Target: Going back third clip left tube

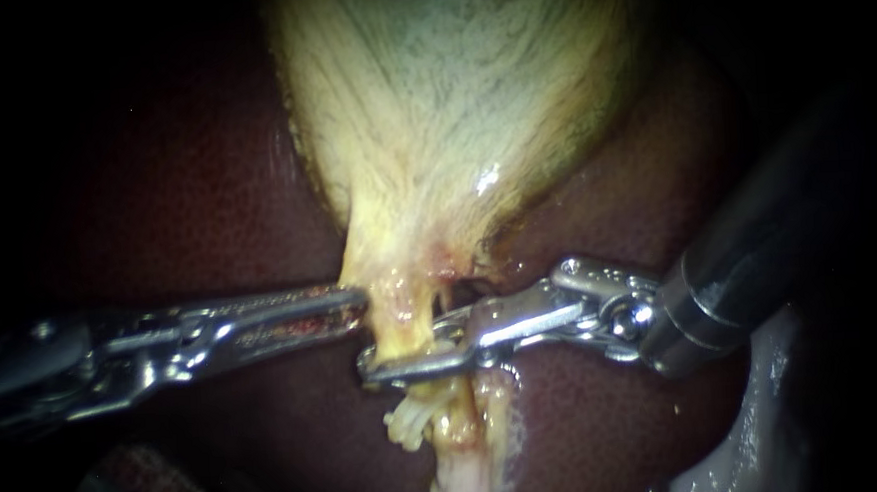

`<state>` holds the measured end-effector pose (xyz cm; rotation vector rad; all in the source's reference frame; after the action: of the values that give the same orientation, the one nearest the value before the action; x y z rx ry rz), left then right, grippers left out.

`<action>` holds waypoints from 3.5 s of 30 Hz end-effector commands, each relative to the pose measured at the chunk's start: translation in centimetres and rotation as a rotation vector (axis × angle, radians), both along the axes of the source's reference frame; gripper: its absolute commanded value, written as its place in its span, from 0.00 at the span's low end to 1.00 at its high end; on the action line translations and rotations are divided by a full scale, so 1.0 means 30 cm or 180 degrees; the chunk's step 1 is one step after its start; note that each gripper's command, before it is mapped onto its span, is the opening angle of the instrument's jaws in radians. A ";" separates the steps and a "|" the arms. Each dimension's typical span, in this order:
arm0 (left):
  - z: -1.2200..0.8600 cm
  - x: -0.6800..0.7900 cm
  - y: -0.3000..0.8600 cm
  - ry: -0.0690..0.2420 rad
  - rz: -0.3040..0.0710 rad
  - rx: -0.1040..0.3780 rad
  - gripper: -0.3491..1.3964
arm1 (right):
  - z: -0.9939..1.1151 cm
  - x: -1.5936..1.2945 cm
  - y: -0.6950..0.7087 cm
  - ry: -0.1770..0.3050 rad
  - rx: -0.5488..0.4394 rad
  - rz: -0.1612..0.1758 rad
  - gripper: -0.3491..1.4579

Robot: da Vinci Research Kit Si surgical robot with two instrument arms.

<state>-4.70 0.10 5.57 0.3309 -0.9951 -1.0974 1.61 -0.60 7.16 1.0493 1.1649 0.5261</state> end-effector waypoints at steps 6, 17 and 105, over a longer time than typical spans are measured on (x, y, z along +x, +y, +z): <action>-0.0001 -0.0001 0.0001 -0.0001 0.0000 0.0000 0.00 | 0.0007 0.0001 -0.0007 -0.0006 -0.0009 -0.0008 0.00; -0.0002 -0.0001 0.0001 -0.0001 0.0000 0.0000 0.00 | -0.0020 0.0024 -0.0030 0.0099 -0.0292 -0.0039 0.30; 0.0010 -0.0001 -0.0008 -0.0005 -0.0006 0.0008 0.00 | -0.0149 -0.0436 0.0079 0.0290 -0.1850 0.0178 0.52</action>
<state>-4.71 0.08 5.60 0.3334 -0.9960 -1.0998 0.29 -0.36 6.69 0.5411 1.3236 0.1607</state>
